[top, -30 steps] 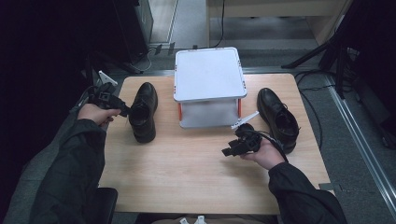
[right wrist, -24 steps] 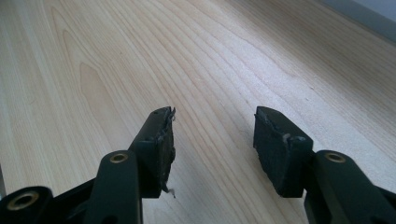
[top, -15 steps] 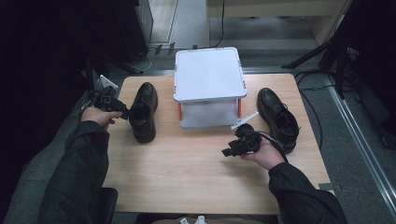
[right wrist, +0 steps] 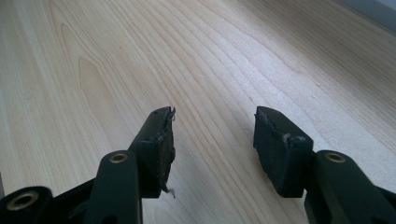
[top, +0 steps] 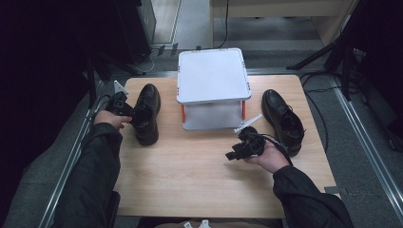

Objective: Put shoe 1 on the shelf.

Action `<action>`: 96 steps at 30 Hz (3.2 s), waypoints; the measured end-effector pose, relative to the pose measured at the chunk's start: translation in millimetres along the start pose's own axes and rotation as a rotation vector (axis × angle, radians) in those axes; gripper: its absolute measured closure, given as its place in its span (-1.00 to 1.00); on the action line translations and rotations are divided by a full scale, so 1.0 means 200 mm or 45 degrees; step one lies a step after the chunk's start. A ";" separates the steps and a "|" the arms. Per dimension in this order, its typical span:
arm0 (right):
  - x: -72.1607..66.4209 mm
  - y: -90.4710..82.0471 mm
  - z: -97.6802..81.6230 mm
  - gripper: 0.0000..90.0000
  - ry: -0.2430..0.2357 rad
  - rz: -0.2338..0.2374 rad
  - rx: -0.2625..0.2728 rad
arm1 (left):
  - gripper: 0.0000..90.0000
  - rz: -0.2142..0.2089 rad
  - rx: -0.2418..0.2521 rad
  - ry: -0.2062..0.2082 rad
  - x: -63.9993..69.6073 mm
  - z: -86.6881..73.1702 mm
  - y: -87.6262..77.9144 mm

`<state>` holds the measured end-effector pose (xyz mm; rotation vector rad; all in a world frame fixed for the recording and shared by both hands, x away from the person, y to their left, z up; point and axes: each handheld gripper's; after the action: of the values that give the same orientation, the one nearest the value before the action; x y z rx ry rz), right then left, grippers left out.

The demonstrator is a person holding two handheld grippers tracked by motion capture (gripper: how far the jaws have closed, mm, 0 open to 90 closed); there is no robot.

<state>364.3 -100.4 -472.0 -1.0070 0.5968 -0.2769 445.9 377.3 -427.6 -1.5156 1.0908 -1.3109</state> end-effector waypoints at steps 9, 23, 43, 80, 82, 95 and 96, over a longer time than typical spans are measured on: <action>0.01 0.00 0.00 0.08 0.013 0.000 0.004 | 0.76 -0.066 0.005 -0.050 -0.04 0.00 -0.02; 0.01 -0.01 0.00 0.08 0.014 0.002 0.011 | 0.84 -0.152 0.040 -0.135 -0.07 -0.02 -0.15; 0.00 -0.01 0.00 0.08 0.001 0.007 0.009 | 0.84 -0.128 0.158 -0.085 0.23 0.02 -0.64; 0.01 -0.03 -0.04 0.08 0.009 0.012 0.020 | 0.80 -0.139 0.144 0.079 1.02 0.26 -0.66; 0.01 -0.04 -0.05 0.08 0.016 0.012 0.017 | 0.77 -0.156 0.130 0.072 1.04 0.26 -0.66; 0.00 -0.03 -0.05 0.09 0.012 0.005 0.011 | 0.62 -0.208 0.094 0.100 1.11 0.22 -0.62; 0.00 -0.03 -0.04 0.09 0.011 0.005 0.011 | 0.61 -0.208 0.092 0.105 1.12 0.22 -0.61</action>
<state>359.3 -109.4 -470.7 -0.9969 0.6050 -0.2804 518.1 198.9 -255.5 -1.5343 0.9760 -1.5208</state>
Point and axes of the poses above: each handheld gripper's, and its own axes: y roughly forward along the jaws, z roughly out of its top, x roughly to its right, and after that the axes turned 10 degrees about -x, right-handed
